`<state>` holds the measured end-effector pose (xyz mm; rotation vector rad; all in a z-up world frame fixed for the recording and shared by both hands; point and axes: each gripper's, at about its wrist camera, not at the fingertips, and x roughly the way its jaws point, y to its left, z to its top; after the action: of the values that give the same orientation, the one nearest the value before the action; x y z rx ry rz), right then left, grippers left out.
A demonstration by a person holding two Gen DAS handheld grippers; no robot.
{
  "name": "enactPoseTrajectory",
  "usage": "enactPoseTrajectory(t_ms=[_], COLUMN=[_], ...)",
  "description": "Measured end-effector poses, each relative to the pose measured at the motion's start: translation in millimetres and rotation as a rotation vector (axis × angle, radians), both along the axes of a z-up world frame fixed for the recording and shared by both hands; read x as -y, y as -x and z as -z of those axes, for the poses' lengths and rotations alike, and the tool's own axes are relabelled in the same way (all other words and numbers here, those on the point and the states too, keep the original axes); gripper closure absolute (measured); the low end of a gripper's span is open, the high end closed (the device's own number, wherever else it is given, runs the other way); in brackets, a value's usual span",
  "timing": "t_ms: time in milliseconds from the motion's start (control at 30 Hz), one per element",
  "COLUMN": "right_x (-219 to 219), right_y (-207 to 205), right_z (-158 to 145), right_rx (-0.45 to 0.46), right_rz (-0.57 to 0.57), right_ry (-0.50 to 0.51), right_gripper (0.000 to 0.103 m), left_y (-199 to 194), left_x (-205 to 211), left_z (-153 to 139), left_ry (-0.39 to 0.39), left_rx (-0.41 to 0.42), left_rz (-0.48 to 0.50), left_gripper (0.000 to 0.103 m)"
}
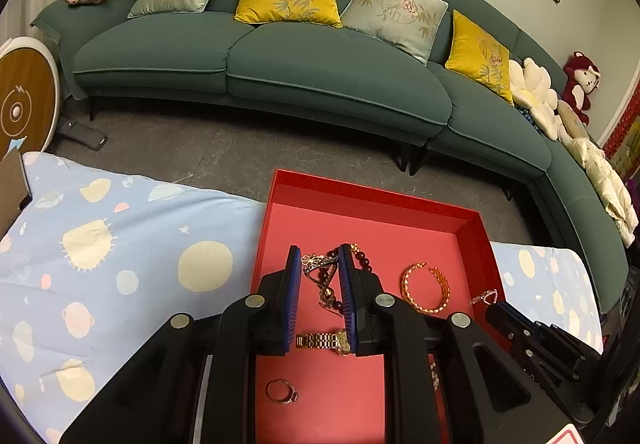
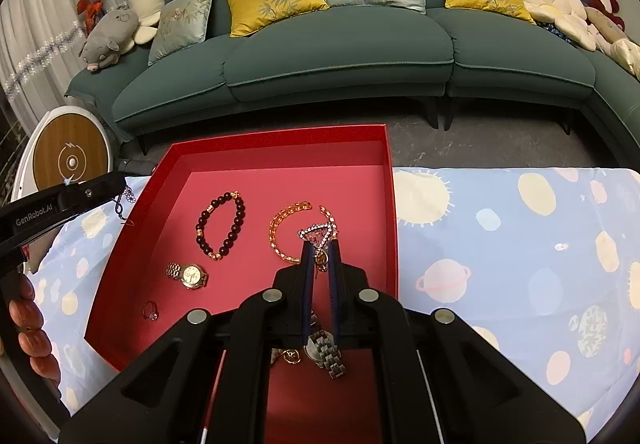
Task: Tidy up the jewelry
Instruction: 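Open both tools to release the pendants inside the tray, then withdraw both tools from the tray toward the gold hoop earrings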
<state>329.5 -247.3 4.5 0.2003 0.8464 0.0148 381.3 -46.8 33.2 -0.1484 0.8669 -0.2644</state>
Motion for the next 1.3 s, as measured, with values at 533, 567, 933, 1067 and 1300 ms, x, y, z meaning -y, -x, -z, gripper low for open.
enactPoseTrajectory(t_ms=[533,567,933,1067,1300], right_x=[10,10,15,12,7], right_y=[-3,-3,1,5,22], right_z=[9,9,-3,-13,-47], right_rx=[-0.014,-0.013,0.028,0.049,0.102], right_rz=[0.019,0.023,0.031,0.024,0.001], right_ry=[-0.015,-0.016,-0.056,-0.058,-0.041], right_gripper=[0.096,0.096,0.091,0.091,0.091], left_y=[-4,-4,5,8,31], left_x=[3,3,-3,-6,-14], left_z=[9,10,-2,-13,-50], left_ry=[-0.003,-0.002,0.031,0.044,0.045], left_rx=[-0.016,-0.014,0.037,0.046,0.108], left_rz=[-0.010,-0.012,-0.041,-0.037,-0.017], left_gripper=[0.086,0.086,0.060,0.060,0.060])
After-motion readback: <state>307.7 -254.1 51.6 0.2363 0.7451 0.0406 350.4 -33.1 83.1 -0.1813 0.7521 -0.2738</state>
